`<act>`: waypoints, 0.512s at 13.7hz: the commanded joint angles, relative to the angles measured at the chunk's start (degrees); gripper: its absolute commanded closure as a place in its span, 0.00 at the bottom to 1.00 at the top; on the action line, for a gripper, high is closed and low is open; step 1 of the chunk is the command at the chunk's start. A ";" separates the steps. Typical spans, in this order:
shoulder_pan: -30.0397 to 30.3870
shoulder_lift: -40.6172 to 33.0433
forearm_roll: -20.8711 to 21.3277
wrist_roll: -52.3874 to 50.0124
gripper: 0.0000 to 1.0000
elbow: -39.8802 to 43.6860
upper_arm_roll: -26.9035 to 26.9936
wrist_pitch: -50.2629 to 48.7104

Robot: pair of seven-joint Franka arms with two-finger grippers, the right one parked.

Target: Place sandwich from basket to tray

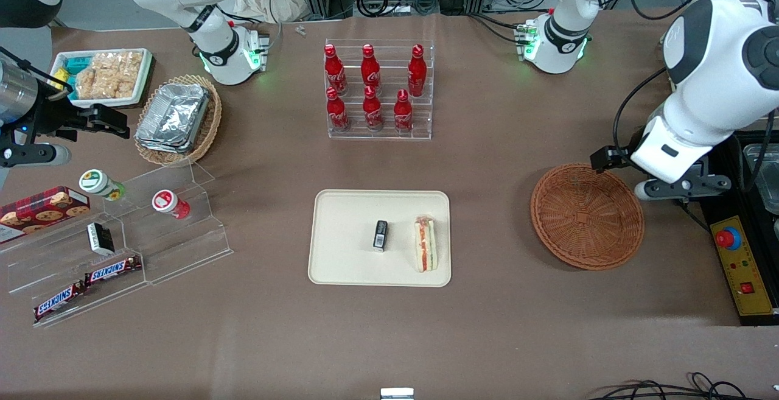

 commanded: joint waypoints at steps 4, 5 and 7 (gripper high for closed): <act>1.34 -2.57 -0.06 5.95 0.00 -2.50 0.02 0.48; 1.34 -1.87 -0.06 5.95 0.00 -1.27 0.02 -0.40; 1.34 0.49 -0.06 6.12 0.00 2.93 0.02 -3.91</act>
